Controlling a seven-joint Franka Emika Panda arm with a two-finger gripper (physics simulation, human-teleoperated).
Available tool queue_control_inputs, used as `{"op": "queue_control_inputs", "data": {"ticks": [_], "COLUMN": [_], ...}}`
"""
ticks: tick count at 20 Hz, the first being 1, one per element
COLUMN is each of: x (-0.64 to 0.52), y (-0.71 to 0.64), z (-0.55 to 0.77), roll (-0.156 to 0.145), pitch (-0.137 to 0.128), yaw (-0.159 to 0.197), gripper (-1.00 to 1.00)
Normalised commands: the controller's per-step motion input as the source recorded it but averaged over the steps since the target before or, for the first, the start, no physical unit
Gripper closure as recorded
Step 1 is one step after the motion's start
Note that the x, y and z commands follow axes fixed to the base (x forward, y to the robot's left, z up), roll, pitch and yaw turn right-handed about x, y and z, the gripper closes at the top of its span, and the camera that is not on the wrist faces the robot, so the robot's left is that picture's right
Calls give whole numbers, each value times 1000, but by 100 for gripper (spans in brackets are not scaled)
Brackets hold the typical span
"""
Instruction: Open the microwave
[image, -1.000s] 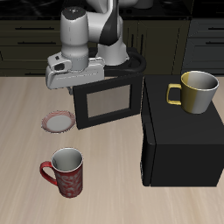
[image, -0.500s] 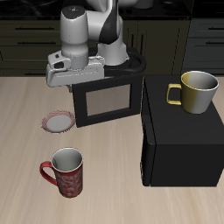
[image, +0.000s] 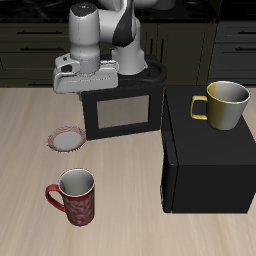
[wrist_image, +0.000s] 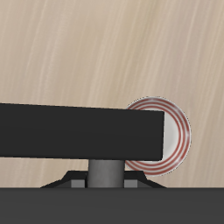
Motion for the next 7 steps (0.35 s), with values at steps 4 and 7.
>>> {"op": "queue_control_inputs", "data": {"ticks": [4,7], "x": [-110,-294], "y": [-104,-156], "z": [15,-28], "roll": [-20,-26], "pitch": [-22,-8], "yaw": [-22,-54], "gripper": [100,100]}}
